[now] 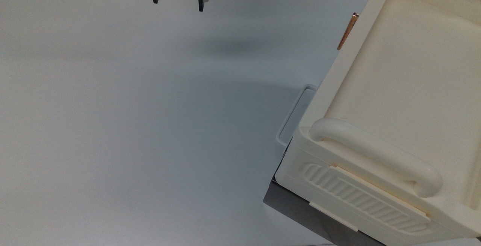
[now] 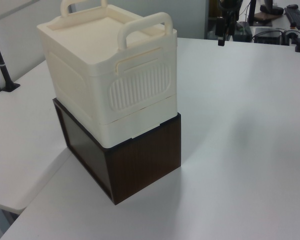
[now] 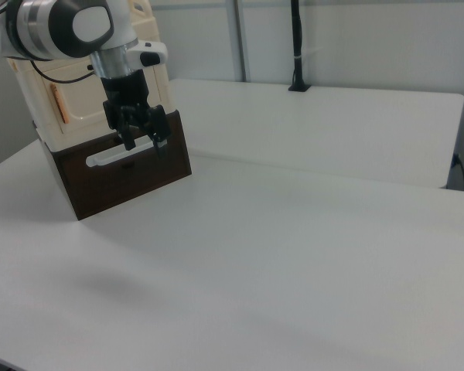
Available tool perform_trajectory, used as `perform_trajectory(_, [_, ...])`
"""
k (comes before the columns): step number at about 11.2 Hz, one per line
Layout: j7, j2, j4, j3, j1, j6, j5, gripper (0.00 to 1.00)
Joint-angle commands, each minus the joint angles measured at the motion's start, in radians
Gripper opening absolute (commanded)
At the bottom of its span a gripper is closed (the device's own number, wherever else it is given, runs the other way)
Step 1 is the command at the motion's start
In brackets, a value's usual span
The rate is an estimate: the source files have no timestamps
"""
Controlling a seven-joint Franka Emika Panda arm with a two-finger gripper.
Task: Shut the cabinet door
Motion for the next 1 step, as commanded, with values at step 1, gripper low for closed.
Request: perform_trajectory(1, [0.013,-0.027,-0.021,-0.006,0.001,-0.018,-0.005,1.0])
